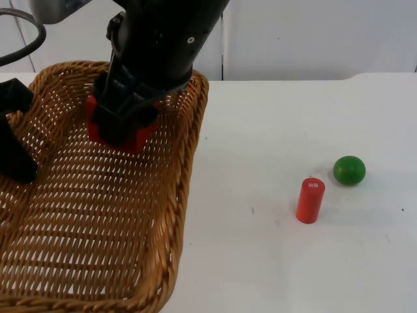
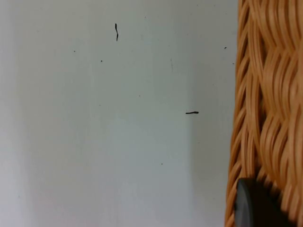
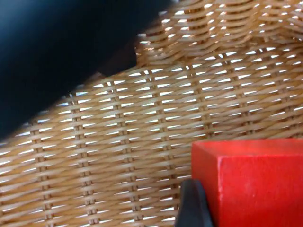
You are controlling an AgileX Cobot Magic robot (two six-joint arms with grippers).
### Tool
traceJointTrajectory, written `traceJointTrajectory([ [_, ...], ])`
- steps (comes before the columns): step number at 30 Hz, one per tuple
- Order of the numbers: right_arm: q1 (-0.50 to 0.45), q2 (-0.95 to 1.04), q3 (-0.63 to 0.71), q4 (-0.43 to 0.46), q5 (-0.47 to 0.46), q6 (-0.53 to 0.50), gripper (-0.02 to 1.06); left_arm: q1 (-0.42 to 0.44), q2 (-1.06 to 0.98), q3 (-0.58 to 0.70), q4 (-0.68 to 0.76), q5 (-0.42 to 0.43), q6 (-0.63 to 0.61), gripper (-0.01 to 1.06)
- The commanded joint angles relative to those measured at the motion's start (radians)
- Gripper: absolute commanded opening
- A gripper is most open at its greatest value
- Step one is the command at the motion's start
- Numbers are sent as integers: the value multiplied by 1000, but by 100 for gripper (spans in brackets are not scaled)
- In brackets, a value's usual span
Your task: Pick up the basket with the left hand and place the object to the left of the red cylinder into the basket with the right hand.
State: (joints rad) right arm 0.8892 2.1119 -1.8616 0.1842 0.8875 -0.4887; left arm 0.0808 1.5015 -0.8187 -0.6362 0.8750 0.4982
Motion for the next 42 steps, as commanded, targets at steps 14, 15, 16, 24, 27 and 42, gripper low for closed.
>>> traceJointTrajectory([
  [14, 7, -4, -2, 2, -12, 3, 84, 2, -13, -1, -40, 9, 1, 0],
  [15, 7, -4, -2, 2, -12, 3, 84, 2, -13, -1, -40, 9, 1, 0],
  [16, 7, -4, -2, 2, -12, 3, 84, 2, -13, -1, -40, 9, 1, 0],
  [24, 1, -60, -4, -2, -12, 3, 84, 2, -13, -1, -40, 9, 1, 0],
  [27, -13, -108, -4, 1, 1, 10, 84, 2, -13, -1, -40, 9, 1, 0],
  [42, -127, -326, 22, 38, 136, 28, 84, 2, -13, -1, -33, 9, 5, 0],
])
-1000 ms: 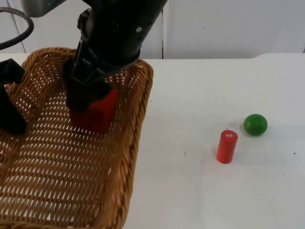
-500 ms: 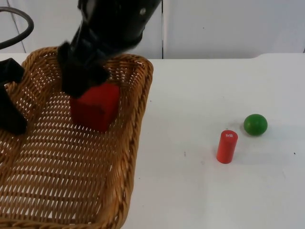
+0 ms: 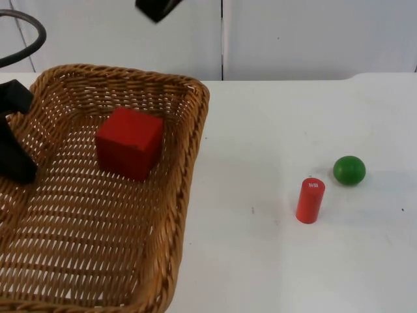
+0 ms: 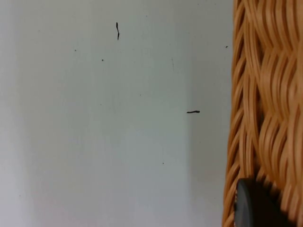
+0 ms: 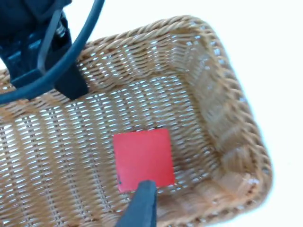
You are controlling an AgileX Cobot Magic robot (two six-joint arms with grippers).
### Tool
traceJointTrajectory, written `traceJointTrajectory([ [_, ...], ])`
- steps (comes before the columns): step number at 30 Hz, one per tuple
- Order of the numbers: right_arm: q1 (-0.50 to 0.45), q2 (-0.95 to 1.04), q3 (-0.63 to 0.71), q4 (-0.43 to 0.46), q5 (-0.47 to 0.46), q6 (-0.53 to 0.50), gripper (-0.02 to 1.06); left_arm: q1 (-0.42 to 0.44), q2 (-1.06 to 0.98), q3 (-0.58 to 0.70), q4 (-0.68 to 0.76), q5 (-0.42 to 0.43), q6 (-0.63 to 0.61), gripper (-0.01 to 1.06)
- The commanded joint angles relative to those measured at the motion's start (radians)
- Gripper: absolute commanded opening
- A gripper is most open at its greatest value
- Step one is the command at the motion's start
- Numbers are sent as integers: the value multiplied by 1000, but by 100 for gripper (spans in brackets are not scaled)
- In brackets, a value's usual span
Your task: Pick up the basket with the left hand and place the object to the left of the red cylinder into the basket with the right hand.
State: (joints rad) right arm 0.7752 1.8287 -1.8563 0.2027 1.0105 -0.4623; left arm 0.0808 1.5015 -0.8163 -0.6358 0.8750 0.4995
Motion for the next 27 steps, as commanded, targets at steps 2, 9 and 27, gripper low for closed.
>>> traceJointTrajectory([
  [2, -18, -68, 36, 20, 3, 2, 84, 2, -13, -4, -34, 9, 4, 0],
  [9, -36, -259, 266, 1, -81, 2, 84, 2, -13, -4, -34, 9, 4, 0],
  [27, -36, -683, 707, -102, -171, 135, 84, 2, -13, -4, -38, 5, 10, 0],
])
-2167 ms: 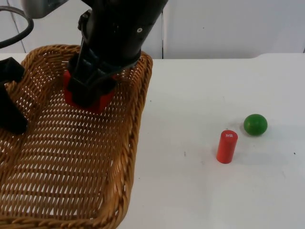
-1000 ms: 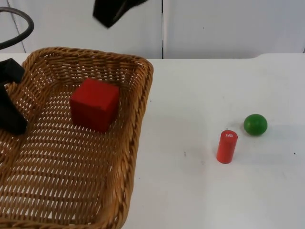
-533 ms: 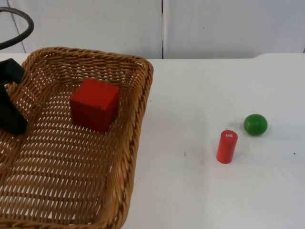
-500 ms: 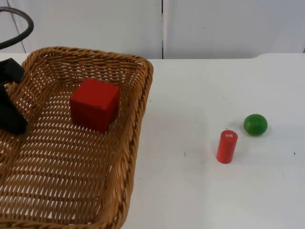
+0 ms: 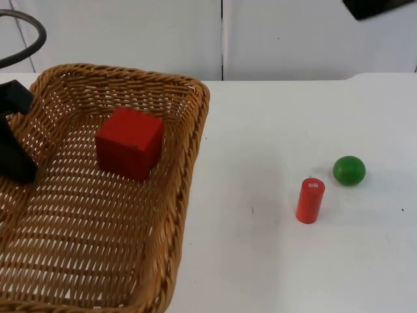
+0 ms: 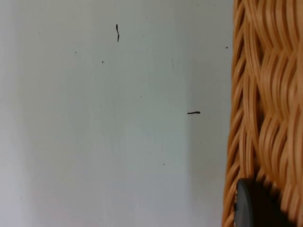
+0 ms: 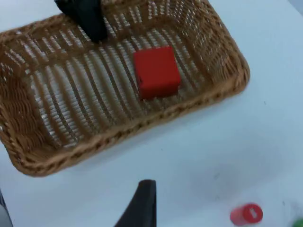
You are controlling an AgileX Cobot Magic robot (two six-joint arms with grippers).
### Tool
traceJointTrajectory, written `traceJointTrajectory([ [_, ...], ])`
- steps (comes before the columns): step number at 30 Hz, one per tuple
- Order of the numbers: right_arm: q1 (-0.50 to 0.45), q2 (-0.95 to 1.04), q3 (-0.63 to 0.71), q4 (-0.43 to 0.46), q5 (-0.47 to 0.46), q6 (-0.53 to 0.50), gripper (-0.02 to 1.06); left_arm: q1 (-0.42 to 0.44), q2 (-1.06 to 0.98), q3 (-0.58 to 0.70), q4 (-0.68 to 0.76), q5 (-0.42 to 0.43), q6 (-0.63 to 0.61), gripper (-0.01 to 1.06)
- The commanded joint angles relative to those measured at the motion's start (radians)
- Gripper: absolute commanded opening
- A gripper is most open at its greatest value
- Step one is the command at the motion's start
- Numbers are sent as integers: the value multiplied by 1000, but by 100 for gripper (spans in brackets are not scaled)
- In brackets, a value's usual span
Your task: Pick up the basket with the left hand and place the object to the left of the red cylinder into the basket with the right hand.
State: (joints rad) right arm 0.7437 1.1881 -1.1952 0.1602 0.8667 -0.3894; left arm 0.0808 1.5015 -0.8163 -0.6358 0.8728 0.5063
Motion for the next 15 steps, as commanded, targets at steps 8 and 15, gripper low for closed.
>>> traceJointTrajectory([
  [8, -4, -137, 172, -251, -133, 248, 84, 2, -13, -4, -37, 7, 6, 0],
  [15, -4, -169, 192, -258, -149, 251, 84, 2, -13, -4, -40, 7, 5, 0],
])
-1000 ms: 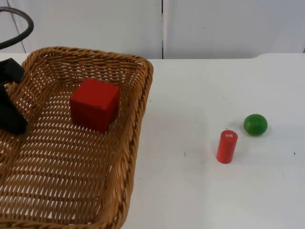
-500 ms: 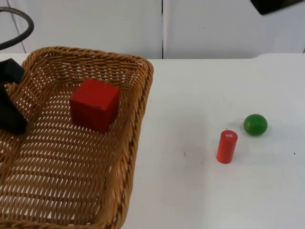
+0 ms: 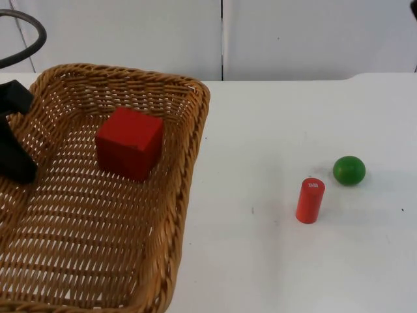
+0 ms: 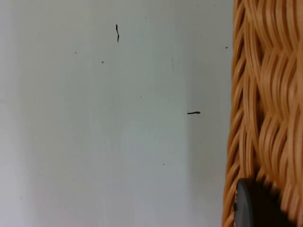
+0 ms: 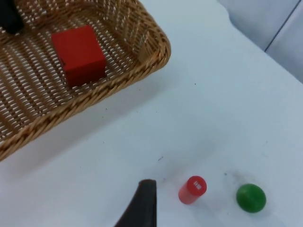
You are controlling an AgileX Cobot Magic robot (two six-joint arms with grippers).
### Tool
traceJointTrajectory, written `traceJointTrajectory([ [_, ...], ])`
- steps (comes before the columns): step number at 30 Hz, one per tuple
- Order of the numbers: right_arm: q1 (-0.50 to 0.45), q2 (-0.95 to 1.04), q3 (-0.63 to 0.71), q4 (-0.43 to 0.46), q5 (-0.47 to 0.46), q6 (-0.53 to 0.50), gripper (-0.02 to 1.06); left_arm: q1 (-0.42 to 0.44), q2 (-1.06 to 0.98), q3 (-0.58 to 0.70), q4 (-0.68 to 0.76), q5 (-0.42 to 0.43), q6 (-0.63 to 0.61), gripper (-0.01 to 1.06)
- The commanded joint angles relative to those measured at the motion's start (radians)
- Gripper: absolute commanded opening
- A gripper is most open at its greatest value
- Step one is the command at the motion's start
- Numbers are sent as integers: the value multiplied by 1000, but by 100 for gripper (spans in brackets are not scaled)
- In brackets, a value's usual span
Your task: Pick up the basket with the left hand and place the object to the left of the red cylinder into the basket with the right hand.
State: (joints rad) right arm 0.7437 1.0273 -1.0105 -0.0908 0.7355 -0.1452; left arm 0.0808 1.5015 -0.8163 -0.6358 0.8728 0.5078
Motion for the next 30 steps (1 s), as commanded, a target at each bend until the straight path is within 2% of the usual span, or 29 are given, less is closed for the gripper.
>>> traceJointTrajectory([
  [1, -4, -8, 7, -7, -18, 7, 84, 2, -13, -4, -40, 7, 4, 0],
  [13, -4, -8, 7, -10, 10, 25, 84, 2, -13, -4, -60, -3, 4, 0],
  [19, -4, -8, 7, -10, 30, 25, 84, 2, 6, -7, -77, -46, 4, 0],
  [23, -4, -8, 7, -10, 23, 25, 84, 2, 67, -26, -136, -55, 64, 0],
  [30, -4, -8, 7, -10, 19, 25, 84, 2, 195, -109, -141, -53, 71, 0],
])
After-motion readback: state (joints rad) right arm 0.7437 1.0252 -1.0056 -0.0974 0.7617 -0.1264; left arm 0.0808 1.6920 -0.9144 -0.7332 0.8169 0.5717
